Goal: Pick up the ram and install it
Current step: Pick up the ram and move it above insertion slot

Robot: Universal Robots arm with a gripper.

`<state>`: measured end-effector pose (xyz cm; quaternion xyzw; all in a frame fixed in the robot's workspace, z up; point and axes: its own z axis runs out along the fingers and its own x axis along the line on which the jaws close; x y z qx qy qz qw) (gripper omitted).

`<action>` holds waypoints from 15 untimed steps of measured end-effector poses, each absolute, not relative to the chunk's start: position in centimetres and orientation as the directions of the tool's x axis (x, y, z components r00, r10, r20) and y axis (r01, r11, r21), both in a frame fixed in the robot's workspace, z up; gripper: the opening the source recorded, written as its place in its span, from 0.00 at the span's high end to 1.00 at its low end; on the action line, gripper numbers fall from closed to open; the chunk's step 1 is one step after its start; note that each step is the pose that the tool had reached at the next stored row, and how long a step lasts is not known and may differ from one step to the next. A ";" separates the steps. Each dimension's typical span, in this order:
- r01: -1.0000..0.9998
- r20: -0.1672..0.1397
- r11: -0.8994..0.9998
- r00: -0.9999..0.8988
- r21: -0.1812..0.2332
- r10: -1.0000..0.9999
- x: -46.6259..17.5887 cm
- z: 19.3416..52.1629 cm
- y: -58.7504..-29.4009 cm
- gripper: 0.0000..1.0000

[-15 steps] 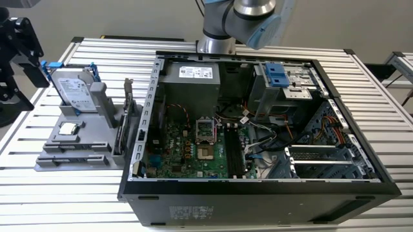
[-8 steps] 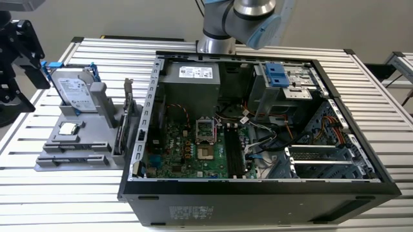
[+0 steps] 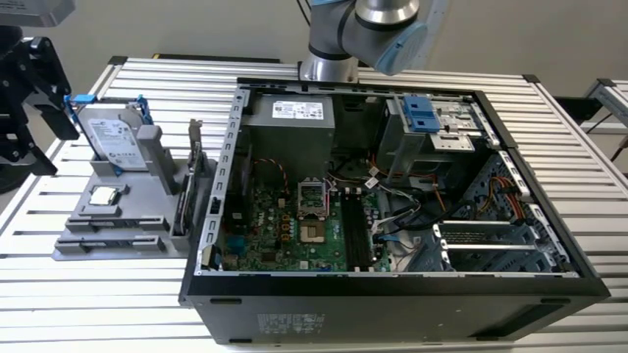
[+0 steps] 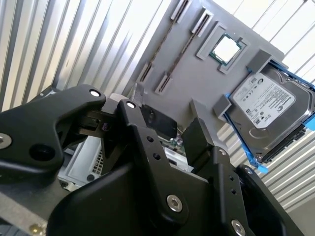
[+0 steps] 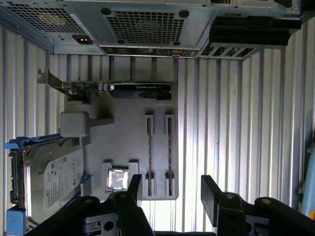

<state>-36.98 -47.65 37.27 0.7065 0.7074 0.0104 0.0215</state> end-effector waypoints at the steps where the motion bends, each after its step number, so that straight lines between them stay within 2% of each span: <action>1: 0.999 -0.016 0.002 -0.001 0.044 1.000 -37.0 37.2 -47.6 0.00; 15: 0.999 -0.024 0.002 -0.001 0.043 1.000 -36.9 36.2 -47.6 0.00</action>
